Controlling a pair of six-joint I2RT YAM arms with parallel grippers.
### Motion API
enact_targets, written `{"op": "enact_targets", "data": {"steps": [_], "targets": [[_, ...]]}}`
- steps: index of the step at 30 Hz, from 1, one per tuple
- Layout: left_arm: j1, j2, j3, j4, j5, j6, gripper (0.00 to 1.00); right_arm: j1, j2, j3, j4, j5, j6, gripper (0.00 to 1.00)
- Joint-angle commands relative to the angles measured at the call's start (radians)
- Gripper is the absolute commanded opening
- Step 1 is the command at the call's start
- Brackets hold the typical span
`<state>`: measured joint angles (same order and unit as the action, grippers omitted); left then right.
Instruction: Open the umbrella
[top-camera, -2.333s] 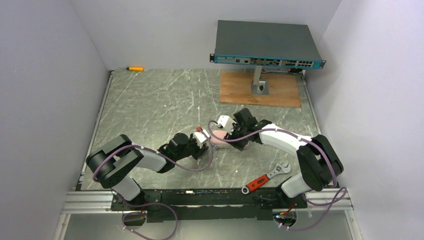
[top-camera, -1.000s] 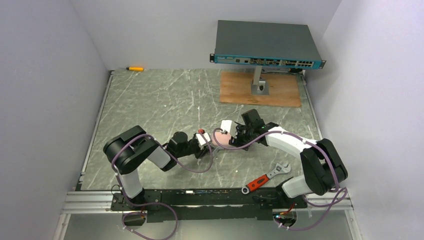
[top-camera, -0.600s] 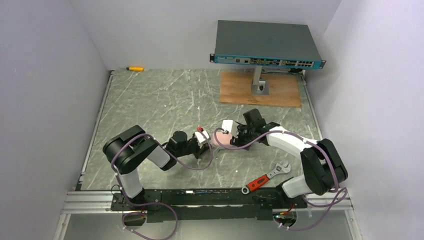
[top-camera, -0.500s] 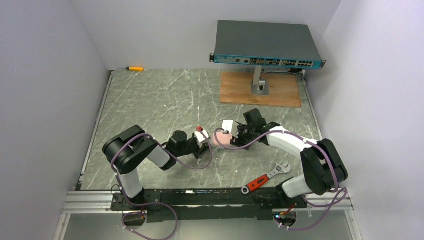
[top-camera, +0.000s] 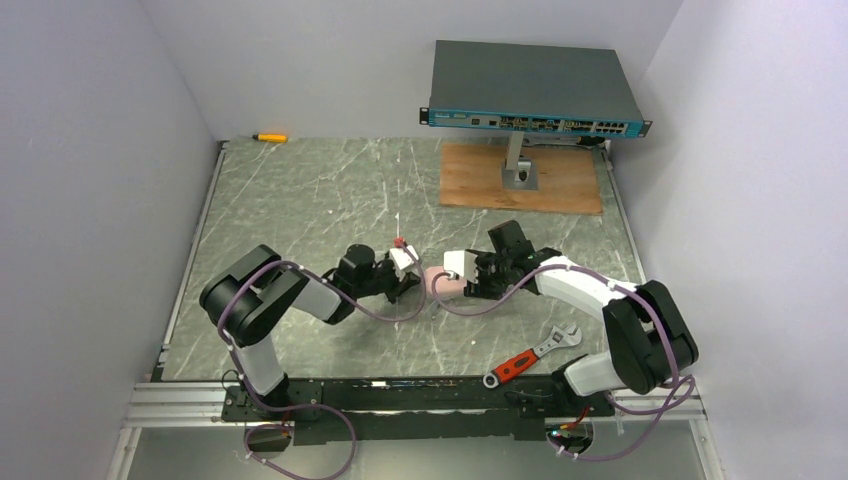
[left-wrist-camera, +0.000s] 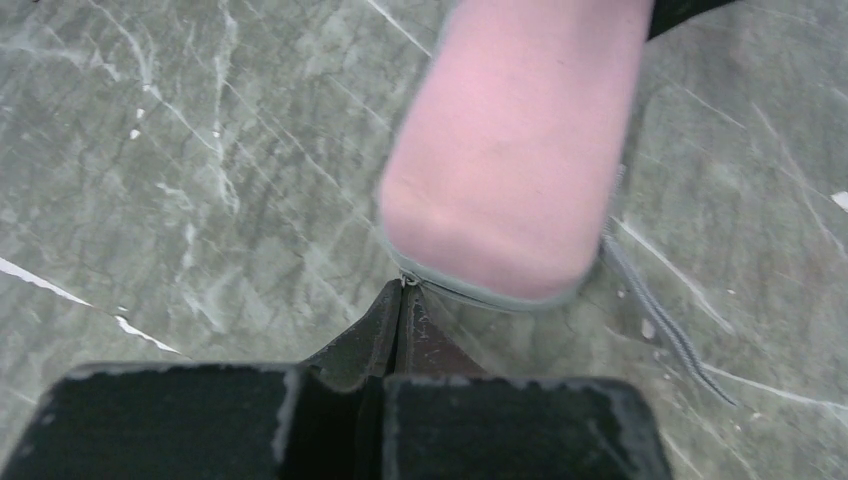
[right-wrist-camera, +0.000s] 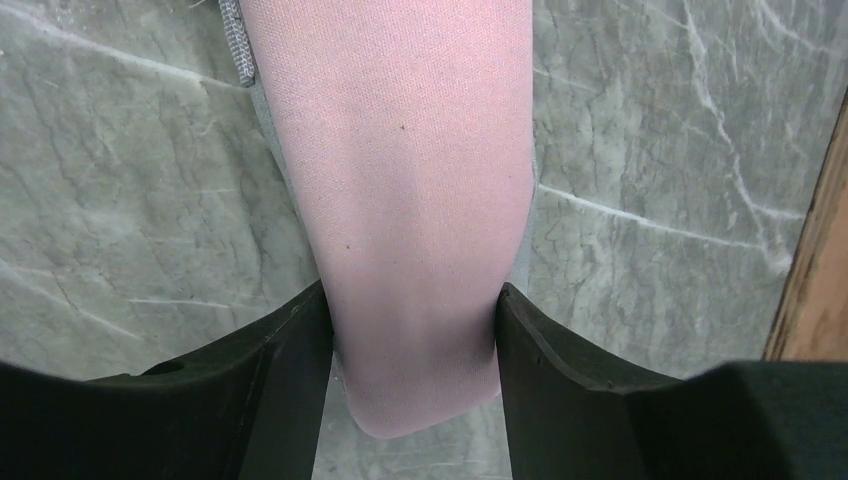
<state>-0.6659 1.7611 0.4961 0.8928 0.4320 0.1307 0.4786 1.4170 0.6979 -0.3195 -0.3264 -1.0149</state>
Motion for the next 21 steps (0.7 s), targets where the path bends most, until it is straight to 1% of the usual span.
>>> {"op": "enact_targets", "data": {"steps": [1,3,5,7,10,12,14,15,17,19,21], "targets": [[0.041,0.016,0.083,-0.026,-0.025,0.02,0.0,0.03,0.059,-0.072,-0.166,0.01,-0.206,0.37],[0.064,0.026,0.11,-0.055,-0.009,-0.003,0.0,0.036,0.065,-0.068,-0.143,0.016,-0.267,0.37],[0.066,0.022,0.111,-0.05,0.013,0.013,0.0,0.038,0.076,-0.058,-0.138,0.017,-0.33,0.37],[0.064,0.015,0.106,-0.045,0.094,0.051,0.0,0.04,0.082,-0.059,-0.112,0.014,-0.411,0.38],[0.033,-0.004,0.085,-0.052,0.207,0.117,0.0,0.05,0.098,-0.048,-0.046,0.006,-0.486,0.42],[0.002,-0.025,0.056,-0.055,0.222,0.164,0.0,0.052,0.126,0.0,-0.018,-0.008,-0.461,0.51],[-0.016,-0.039,0.026,-0.053,0.214,0.157,0.0,0.052,0.158,0.076,-0.035,-0.017,-0.398,0.63],[-0.021,-0.046,0.015,-0.062,0.206,0.146,0.0,0.051,0.165,0.105,-0.043,-0.014,-0.367,0.68],[-0.026,-0.059,-0.011,-0.06,0.187,0.121,0.0,0.049,0.143,0.116,-0.044,-0.004,-0.315,0.73],[-0.037,-0.069,-0.035,-0.054,0.171,0.109,0.0,0.043,0.084,0.089,-0.041,-0.012,-0.266,0.79],[-0.049,-0.072,-0.057,-0.032,0.15,0.096,0.0,0.037,0.007,0.059,-0.049,-0.022,-0.211,0.83]]}}
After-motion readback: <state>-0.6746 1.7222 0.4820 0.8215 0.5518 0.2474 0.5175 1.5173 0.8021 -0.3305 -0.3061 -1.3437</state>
